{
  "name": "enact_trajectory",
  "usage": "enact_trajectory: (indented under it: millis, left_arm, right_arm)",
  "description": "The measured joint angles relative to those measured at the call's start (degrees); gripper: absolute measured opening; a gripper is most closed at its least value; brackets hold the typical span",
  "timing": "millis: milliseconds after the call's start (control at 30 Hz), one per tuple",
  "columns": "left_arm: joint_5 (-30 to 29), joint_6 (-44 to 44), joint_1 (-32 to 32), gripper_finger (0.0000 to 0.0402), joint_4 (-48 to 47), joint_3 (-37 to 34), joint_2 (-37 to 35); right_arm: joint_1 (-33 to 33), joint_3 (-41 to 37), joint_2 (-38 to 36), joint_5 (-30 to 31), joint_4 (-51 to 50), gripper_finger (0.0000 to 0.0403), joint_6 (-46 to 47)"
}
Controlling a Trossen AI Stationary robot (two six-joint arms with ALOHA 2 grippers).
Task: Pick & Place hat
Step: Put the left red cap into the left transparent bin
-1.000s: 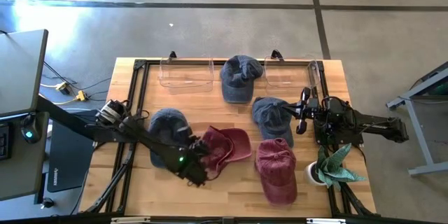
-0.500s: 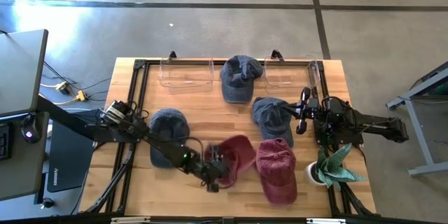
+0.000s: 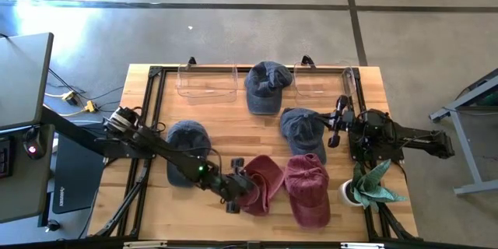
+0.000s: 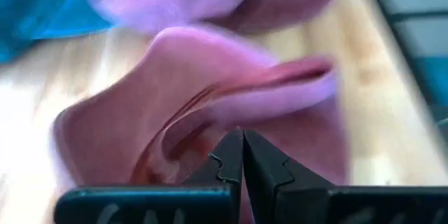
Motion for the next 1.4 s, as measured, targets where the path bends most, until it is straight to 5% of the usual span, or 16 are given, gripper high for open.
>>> enact_trajectory:
  millis: [167, 300, 567, 767, 933, 1100, 1400]
  left_arm:
    - [10.68, 2.06, 1.32, 0.0007, 4.42, -0.28, 4.94]
    - [13.39, 0.01, 3.38, 0.0007, 5.85, -0.15, 8.46]
    - [2.32, -9.53, 9.06, 0.0007, -0.02, 0.04, 10.36]
    - [-11.17, -15.13, 10.78, 0.0002, -5.39, -0.34, 9.25]
    - [-14.54, -11.86, 8.94, 0.0001, -3.84, -0.37, 5.69]
    - [-15.17, -8.58, 5.36, 0.0, -5.08, -0.24, -0.99]
    - [-16.28, -17.48, 2.61, 0.0, -19.51, -1.15, -4.96]
  right_arm:
    - [0.05, 0.0, 0.26, -2.12, 4.4, 0.0001, 26.63]
    - [1.03, -0.57, 0.99, -2.39, 6.6, 0.0001, 31.88]
    - [9.57, -1.36, 12.55, -5.28, 26.38, 0.0001, 29.79]
    - [16.47, -1.38, 27.46, 3.85, 37.32, 0.0, 28.55]
    - [20.2, 2.92, 41.56, 5.83, 44.72, 0.0, 24.88]
    - [21.99, 15.25, 56.04, 5.03, 39.0, 0.0, 22.48]
    - [21.28, 43.26, 83.46, 1.38, 7.72, 0.0, 25.63]
